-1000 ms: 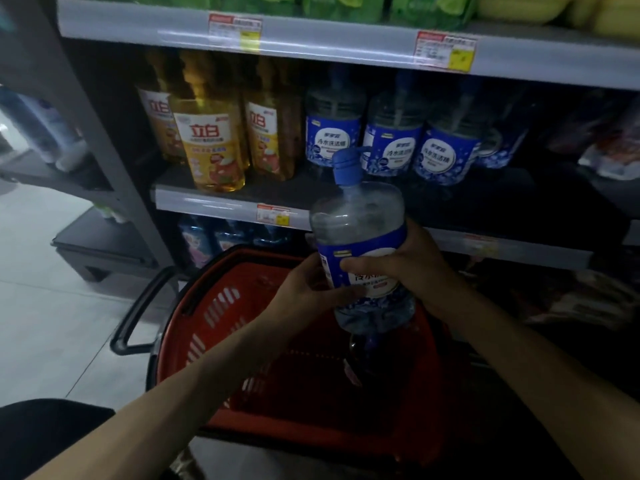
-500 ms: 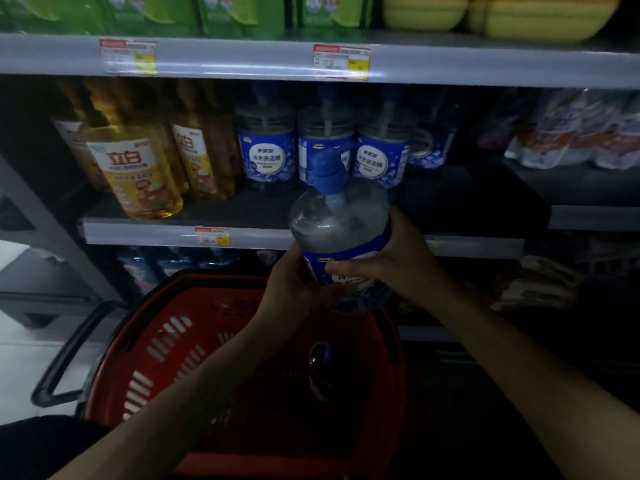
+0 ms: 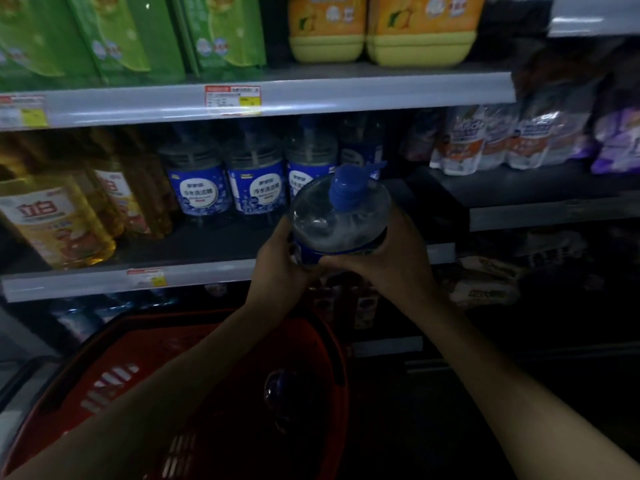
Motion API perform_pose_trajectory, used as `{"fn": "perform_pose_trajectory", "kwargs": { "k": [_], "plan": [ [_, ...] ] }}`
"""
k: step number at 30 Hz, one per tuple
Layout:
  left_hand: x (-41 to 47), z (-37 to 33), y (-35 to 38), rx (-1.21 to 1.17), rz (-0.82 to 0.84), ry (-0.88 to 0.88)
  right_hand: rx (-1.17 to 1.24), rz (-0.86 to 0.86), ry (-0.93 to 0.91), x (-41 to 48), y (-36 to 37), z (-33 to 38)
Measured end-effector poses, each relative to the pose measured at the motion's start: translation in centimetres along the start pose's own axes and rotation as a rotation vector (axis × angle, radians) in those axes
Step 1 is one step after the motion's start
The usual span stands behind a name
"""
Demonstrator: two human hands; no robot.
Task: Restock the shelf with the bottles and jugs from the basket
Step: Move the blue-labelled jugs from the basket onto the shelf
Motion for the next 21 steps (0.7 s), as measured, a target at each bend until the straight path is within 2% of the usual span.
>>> {"fn": "perform_pose_trajectory", "kwargs": {
  "k": [4,8,15,21],
  "plan": [
    [3.3,-1.7,2.4,0.043,0.019,0.106,0.171,-0.137,0.1,1.1,-2.3,-2.5],
    [6.7,-0.8,4.9,0.13,-0.011,0.173,0.298,-0.191,0.2,3.1,-3.0,-5.9],
    [11.3,-0.1,7.6,0.122,-0.041,0.162,0.327,-0.14,0.194,8.1,-4.0,-9.1],
    [13.9,3.7,10.0,0.124,-0.045,0.087,0.399,-0.129,0.233,9.9,-3.3,-12.8]
  ]
}}
Point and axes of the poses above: each hand's wrist, its own x-axis towards the middle knuckle, its own y-axis out of the palm, z = x × y, the point moved 10 cm from there along x, towards the middle knuckle, and after that the axes turned 1 degree about y, right-handed, at the moved point
